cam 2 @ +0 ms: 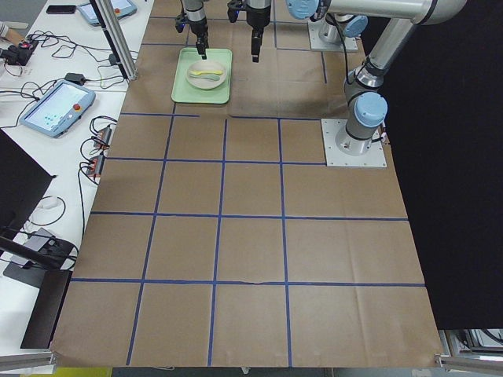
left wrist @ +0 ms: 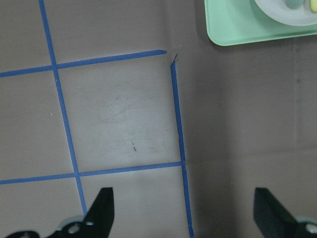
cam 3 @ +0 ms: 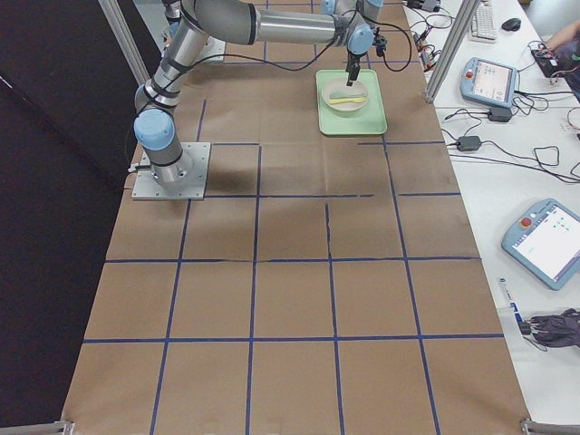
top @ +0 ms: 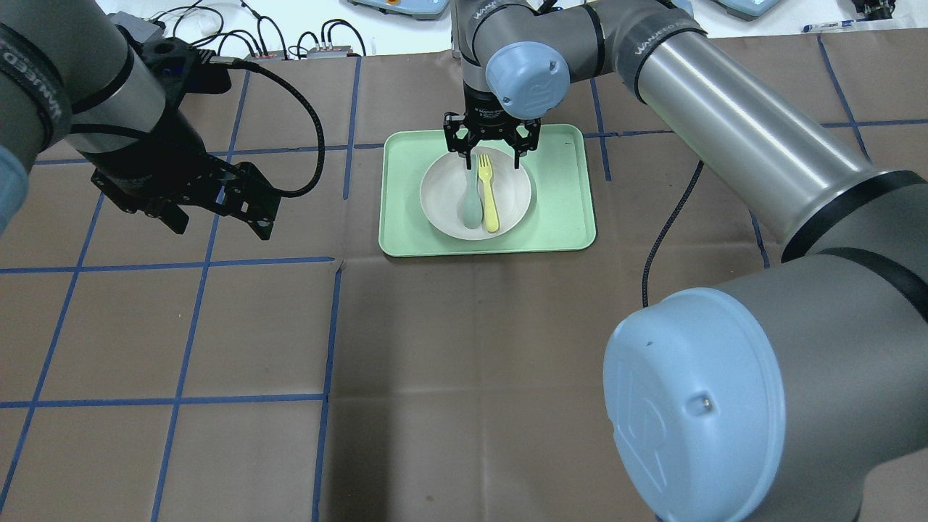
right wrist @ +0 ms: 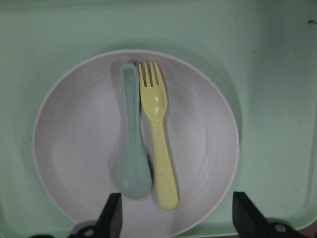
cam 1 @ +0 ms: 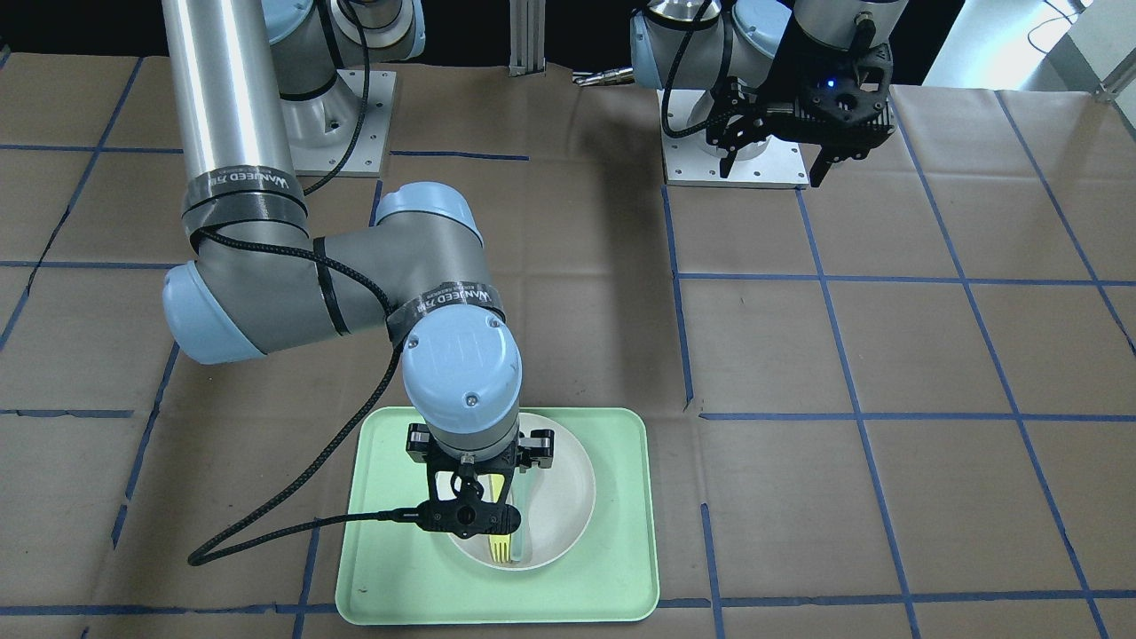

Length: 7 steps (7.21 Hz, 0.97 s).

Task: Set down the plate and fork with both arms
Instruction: 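Lower the right gripper onto the yellow fork in the plate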

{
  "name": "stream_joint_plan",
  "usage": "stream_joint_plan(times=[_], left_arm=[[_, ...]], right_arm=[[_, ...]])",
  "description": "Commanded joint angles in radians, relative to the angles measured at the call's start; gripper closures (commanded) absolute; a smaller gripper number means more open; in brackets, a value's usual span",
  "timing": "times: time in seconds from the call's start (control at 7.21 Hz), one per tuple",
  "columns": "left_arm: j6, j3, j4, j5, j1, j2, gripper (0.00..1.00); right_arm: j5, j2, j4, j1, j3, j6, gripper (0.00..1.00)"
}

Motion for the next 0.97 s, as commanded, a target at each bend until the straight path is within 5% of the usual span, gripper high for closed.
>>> stream_joint_plan(times=[0.0, 0.42, 0.83], left_arm=[[0.0, 0.0, -0.001, 0.0, 0.0, -0.004, 0.0], [0.01, -0.034, -0.001, -0.001, 0.0, 0.01, 0.0], [0.009, -0.035, -0.001, -0.003, 0.0, 0.008, 0.0]], right_arm=[[-0.001, 0.029, -0.011, 0.001, 0.004, -0.002, 0.36], [-0.005, 0.04, -0.21, 0.004, 0.116, -0.008, 0.37], [-0.008, 0.033, -0.212, 0.004, 0.122, -0.008, 0.42]])
